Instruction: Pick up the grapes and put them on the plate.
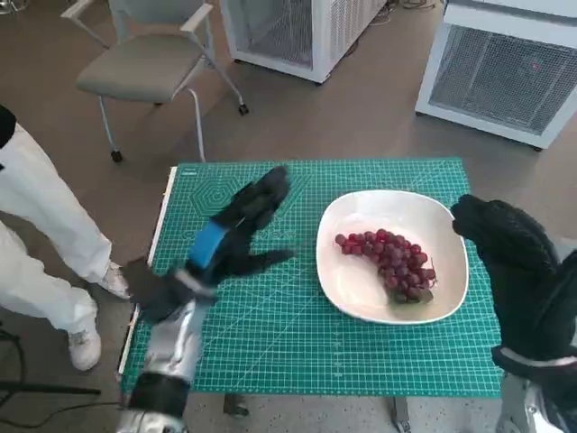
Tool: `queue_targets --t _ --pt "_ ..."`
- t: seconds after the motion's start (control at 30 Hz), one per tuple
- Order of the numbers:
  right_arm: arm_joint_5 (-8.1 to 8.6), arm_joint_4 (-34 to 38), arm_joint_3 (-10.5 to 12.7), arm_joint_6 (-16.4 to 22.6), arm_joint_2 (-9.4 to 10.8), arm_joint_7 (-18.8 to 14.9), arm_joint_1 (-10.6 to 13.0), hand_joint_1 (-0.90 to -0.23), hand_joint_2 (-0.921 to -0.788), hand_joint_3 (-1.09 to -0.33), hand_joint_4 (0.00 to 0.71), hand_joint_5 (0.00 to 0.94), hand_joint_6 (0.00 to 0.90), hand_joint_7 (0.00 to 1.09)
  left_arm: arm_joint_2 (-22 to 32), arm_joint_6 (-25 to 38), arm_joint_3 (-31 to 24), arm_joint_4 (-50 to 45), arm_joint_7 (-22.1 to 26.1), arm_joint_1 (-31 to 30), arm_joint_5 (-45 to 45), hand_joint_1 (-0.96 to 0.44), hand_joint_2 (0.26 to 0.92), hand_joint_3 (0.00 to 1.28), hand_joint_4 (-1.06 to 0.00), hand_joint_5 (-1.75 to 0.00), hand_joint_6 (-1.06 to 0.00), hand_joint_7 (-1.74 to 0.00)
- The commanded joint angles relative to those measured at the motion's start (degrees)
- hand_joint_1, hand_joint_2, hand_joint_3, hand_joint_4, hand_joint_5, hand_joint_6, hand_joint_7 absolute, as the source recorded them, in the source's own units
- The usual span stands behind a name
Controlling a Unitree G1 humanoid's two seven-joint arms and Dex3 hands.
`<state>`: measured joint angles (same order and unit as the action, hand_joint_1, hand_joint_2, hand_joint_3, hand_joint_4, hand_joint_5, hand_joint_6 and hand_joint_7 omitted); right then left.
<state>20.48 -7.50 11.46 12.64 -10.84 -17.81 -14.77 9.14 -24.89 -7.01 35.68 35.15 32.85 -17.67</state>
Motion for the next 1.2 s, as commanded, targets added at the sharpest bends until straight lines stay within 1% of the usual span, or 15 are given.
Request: queue_targets --t 0.03,0.2,0.5,0.7,0.87,1.2 --pt "0.42 1.98 -0.11 -0.56 -0.21 -0.78 -0.57 -0.449 -0.921 -0.617 0.432 0.637 0.185 0.95 -0.13 -0.87 -0.68 -2.68 0.97 -2.72 -1.02 -0.40 0.900 0.00 -0.26 -0.02 -0.31 -0.01" --pt "0.37 2.74 -0.26 -0.40 -0.25 -1.22 -1.36 -0.449 -0.921 -0.616 0.435 0.632 0.187 0.95 -0.51 -1.53 -1.27 -4.61 0.44 -4.97 -1.23 -0.39 0.906 0.00 -0.28 -0.01 -0.33 -0.01" --pt "0.10 4.17 -0.50 -0.01 -0.23 -1.92 -2.69 -0.447 -0.921 -0.624 0.439 0.620 0.190 0.93 -0.92 -0.48 -1.65 -8.59 -1.24 -7.36 -1.40 -0.39 0.916 0.01 -0.28 -0.01 -0.33 -0.01" --pt "0.50 4.86 -0.72 -0.48 -0.18 -2.46 -3.40 -0.446 -0.921 -0.626 0.441 0.615 0.191 0.93 -1.01 0.92 -1.73 -11.75 -2.54 -8.94 -1.75 -0.38 0.920 0.03 -0.28 0.00 -0.33 0.00" --pt "0.58 5.13 -0.82 -0.65 -0.19 -2.94 -3.70 -0.440 -0.921 -0.627 0.443 0.611 0.192 0.93 -1.23 2.05 -1.56 -13.57 -3.39 -9.86 -1.89 -0.38 0.921 0.04 -0.28 0.00 -0.33 0.00" --pt "0.12 5.40 -1.08 -0.35 -0.16 -3.54 -3.86 -0.435 -0.921 -0.631 0.445 0.608 0.191 0.93 -1.36 3.11 -1.14 -15.57 -4.40 -11.17 -1.59 -0.37 0.921 0.07 -0.28 0.00 -0.33 0.00"
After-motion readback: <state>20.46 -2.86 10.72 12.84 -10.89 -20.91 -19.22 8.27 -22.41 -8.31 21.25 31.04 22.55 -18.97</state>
